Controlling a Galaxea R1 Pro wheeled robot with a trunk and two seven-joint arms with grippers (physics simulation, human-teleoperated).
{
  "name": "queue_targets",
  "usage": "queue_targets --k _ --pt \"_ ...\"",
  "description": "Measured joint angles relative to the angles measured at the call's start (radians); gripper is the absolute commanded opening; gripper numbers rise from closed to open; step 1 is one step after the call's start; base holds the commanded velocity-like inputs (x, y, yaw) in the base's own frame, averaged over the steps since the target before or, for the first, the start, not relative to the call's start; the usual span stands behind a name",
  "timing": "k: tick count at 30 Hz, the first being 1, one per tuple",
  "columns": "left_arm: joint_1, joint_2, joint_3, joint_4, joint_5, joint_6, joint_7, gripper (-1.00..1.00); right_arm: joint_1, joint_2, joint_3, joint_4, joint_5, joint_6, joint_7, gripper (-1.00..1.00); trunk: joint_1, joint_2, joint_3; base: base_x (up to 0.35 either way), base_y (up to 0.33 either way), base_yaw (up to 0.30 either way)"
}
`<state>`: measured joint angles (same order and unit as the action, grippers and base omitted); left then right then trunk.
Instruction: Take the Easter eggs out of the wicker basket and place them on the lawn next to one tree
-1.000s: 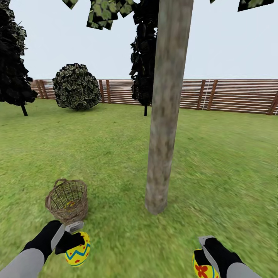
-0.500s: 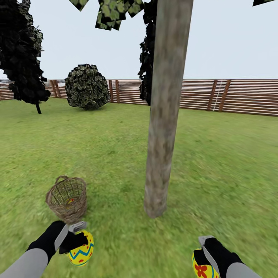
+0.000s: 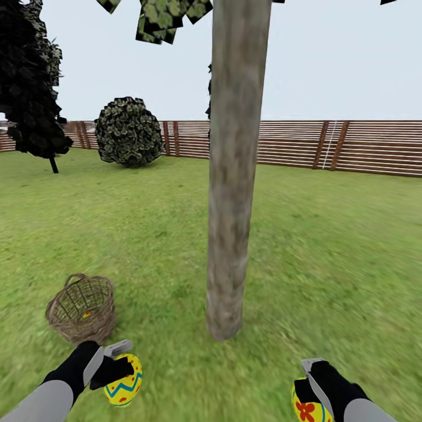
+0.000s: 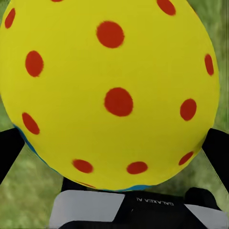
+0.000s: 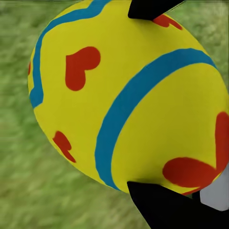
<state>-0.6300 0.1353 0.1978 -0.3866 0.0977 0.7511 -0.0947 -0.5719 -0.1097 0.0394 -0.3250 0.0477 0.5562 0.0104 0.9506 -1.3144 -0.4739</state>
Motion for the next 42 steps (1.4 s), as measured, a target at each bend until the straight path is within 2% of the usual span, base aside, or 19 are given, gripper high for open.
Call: queue_targets --k 2,5,8,10,17,21,24,25,28,30,36,42 --pt "0.0 -0.001 -0.004 0.04 -0.005 0.002 0.002 -1.0 0.0 -0.004 -0.003 0.0 -0.001 0.002 0.001 -1.0 0.0 0.0 0.0 0.29 -0.129 0.0" --pt "0.0 -0.023 -0.014 0.096 -0.013 0.001 0.006 -1.0 0.0 -0.01 -0.003 0.0 0.0 0.005 0.002 -1.0 0.0 0.0 0.0 0.305 -0.097 0.0" --pt "0.0 -0.018 -0.013 0.183 -0.015 -0.005 0.006 -1.0 0.0 -0.01 0.001 0.0 0.001 0.005 0.002 -1.0 0.0 0.0 0.0 0.253 -0.018 0.0" --pt "0.0 -0.012 -0.011 0.206 -0.013 -0.007 0.006 -1.0 0.0 -0.01 0.002 0.0 0.001 0.005 0.002 -1.0 0.0 0.0 0.0 0.176 -0.002 0.0" --pt "0.0 -0.018 -0.003 0.204 -0.009 -0.066 0.008 -1.0 0.0 0.0 0.006 0.0 0.009 0.004 0.0 -1.0 0.0 0.0 0.0 0.056 0.0 0.0" --pt "0.0 -0.023 -0.004 0.201 -0.008 -0.129 0.011 -1.0 0.0 0.001 0.005 0.0 0.008 0.004 0.001 -1.0 0.0 0.0 0.0 0.0 0.0 0.0" --pt "0.0 -0.024 -0.006 0.151 -0.01 -0.117 0.01 -1.0 0.0 0.003 0.006 0.001 0.009 0.004 0.001 -1.0 0.0 0.0 0.0 0.0 0.0 0.0" --pt "0.0 -0.026 -0.007 0.139 -0.01 -0.094 0.009 -1.0 0.0 0.004 0.006 0.002 0.009 0.004 0.001 -1.0 0.0 0.0 0.0 0.0 0.0 0.0" --pt "0.0 -0.048 -0.011 0.085 -0.01 -0.032 0.009 -1.0 0.0 0.007 0.007 0.003 0.008 0.004 0.001 -1.0 0.0 0.0 0.0 0.0 0.0 0.0" --pt "0.0 -0.058 -0.014 0.08 -0.012 -0.026 0.011 -1.0 0.0 0.007 0.006 0.003 0.008 0.004 0.001 -1.0 0.0 0.0 0.0 0.0 0.0 0.0" --pt "0.0 -0.062 -0.014 0.08 -0.012 -0.025 0.011 -1.0 0.0 0.009 0.007 0.003 0.009 0.004 0.001 -1.0 0.0 0.0 0.0 0.0 0.0 0.0" --pt "0.0 -0.069 -0.013 0.081 -0.012 -0.025 0.011 -1.0 0.0 0.009 0.005 0.003 0.008 0.004 0.001 -1.0 0.023 -0.042 -0.019 0.0 0.0 0.0"
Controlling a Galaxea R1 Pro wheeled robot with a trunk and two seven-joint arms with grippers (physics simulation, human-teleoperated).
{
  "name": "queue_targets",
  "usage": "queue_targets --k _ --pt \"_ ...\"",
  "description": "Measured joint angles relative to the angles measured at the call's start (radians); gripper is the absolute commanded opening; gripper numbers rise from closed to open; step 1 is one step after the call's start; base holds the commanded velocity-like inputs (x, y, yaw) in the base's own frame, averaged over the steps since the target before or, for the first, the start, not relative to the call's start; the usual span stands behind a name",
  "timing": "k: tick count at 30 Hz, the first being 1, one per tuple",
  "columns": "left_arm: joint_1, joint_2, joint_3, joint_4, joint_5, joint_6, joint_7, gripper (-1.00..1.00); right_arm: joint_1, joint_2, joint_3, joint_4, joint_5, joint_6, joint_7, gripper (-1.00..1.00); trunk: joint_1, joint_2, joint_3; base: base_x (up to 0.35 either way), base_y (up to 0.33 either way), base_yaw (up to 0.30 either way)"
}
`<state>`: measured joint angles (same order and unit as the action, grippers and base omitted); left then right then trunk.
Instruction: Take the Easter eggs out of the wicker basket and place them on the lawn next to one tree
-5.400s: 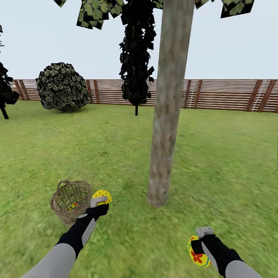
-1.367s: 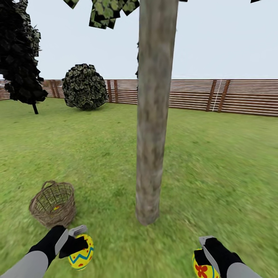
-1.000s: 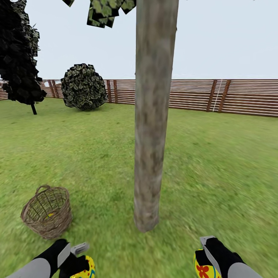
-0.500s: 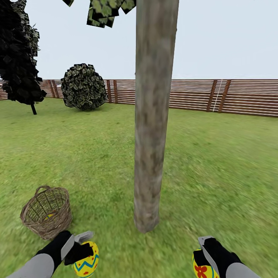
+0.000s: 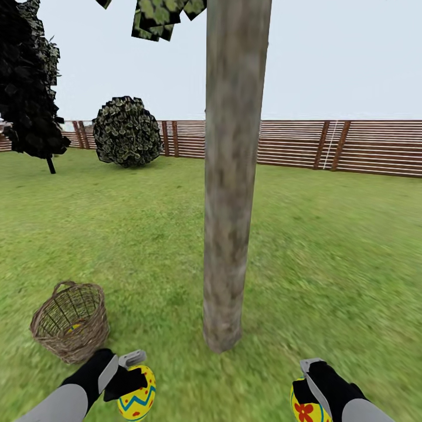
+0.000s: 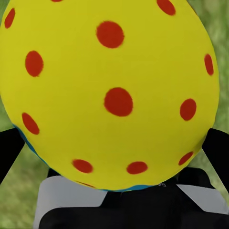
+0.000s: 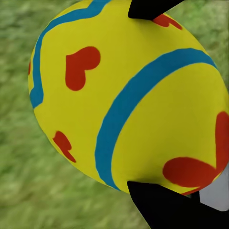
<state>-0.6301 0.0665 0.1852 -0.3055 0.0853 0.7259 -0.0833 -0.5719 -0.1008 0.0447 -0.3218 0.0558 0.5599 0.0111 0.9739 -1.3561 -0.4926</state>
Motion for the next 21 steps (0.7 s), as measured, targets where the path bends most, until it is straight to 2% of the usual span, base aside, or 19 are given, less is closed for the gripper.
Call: queue_targets --k 21 --pt "0.0 -0.001 0.002 0.004 0.002 -0.003 0.0 -1.0 0.0 0.001 0.0 0.0 -0.001 -0.001 0.0 -1.0 0.081 -0.147 -0.066 0.0 0.0 0.0"
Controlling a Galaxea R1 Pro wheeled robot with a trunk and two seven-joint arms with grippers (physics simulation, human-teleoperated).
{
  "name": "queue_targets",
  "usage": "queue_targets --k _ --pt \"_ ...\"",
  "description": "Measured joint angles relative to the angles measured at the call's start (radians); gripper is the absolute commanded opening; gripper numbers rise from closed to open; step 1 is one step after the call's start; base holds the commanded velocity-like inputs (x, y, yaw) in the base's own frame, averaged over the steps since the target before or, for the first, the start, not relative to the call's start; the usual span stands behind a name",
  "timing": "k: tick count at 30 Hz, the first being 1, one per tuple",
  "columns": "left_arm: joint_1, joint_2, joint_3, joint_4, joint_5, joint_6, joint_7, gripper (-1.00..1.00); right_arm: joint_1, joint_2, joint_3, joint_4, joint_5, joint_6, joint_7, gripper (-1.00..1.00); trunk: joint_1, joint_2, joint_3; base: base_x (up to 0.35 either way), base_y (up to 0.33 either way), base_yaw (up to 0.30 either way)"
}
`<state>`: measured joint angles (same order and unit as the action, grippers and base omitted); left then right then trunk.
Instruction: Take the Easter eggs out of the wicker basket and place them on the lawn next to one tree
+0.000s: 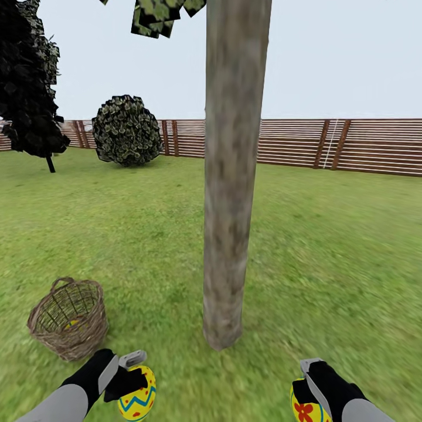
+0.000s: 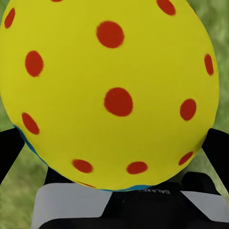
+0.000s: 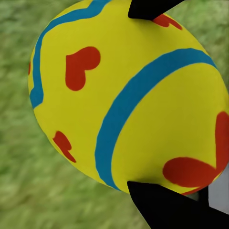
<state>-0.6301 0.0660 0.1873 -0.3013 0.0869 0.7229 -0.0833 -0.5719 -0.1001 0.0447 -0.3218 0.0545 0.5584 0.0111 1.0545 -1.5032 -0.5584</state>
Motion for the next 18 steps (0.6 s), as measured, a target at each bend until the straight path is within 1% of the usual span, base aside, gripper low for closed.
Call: queue_targets --k 5,18 --pt "0.0 -0.009 0.0 0.005 0.0 0.0 0.0 -1.0 0.0 -0.001 0.0 0.0 -0.005 0.001 0.0 -1.0 0.019 -0.035 -0.016 0.0 0.0 0.0" --pt "0.0 -0.019 0.0 0.005 0.0 -0.001 0.0 -1.0 0.0 0.002 0.001 0.003 -0.004 -0.001 0.0 -1.0 0.069 -0.126 -0.056 0.0 0.0 0.0"
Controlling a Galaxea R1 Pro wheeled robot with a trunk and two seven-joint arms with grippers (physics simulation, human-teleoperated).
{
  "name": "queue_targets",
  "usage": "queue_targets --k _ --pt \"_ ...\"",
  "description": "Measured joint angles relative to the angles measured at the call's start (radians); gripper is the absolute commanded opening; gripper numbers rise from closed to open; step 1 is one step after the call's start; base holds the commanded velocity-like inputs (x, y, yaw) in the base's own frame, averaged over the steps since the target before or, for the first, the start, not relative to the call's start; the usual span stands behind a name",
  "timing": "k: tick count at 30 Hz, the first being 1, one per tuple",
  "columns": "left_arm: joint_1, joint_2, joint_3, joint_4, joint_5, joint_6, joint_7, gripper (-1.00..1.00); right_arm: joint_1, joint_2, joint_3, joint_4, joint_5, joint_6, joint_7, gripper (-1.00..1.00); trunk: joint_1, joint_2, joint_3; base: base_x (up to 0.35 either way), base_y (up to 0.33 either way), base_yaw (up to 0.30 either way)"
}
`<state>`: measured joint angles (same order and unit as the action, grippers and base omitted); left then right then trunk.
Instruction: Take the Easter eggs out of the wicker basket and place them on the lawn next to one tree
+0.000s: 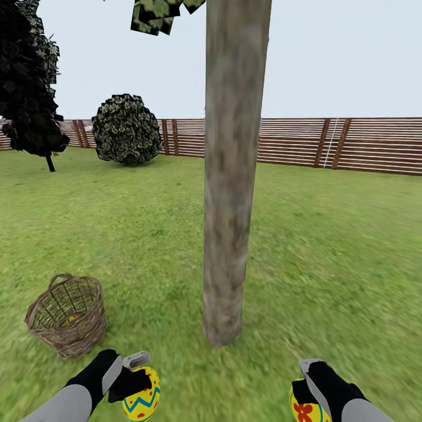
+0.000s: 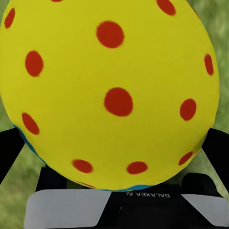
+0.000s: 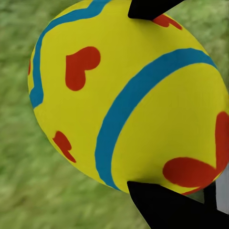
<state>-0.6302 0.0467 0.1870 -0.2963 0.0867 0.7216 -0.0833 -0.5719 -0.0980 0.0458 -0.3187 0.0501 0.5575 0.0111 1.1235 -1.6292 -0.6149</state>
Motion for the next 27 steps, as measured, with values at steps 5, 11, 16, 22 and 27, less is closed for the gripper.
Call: queue_targets --k 5,11,16,22,27 --pt "0.0 -0.006 0.0 0.001 0.0 0.0 0.0 -1.0 0.0 0.0 0.0 0.001 0.001 -0.001 0.0 -1.0 0.019 -0.035 -0.016 0.0 0.0 0.0" --pt "0.0 -0.011 0.0 0.002 0.0 -0.002 0.0 -1.0 0.0 0.001 0.0 0.002 0.001 -0.002 0.0 -1.0 0.042 -0.077 -0.034 0.0 0.0 0.0" --pt "0.0 -0.013 0.0 0.002 0.0 -0.002 0.0 -1.0 0.0 0.002 0.0 0.002 0.003 -0.001 0.001 -1.0 0.061 -0.112 -0.05 0.0 0.0 0.0" --pt "0.0 -0.016 0.0 0.002 0.0 -0.003 0.0 -1.0 0.0 0.002 0.0 0.002 0.005 -0.001 0.0 -1.0 0.084 -0.154 -0.069 0.0 0.0 0.0" --pt "0.0 -0.016 0.0 0.002 0.0 -0.003 0.0 -1.0 0.0 0.002 0.0 0.002 0.005 -0.002 0.0 -1.0 0.104 -0.189 -0.085 0.0 0.0 0.0"
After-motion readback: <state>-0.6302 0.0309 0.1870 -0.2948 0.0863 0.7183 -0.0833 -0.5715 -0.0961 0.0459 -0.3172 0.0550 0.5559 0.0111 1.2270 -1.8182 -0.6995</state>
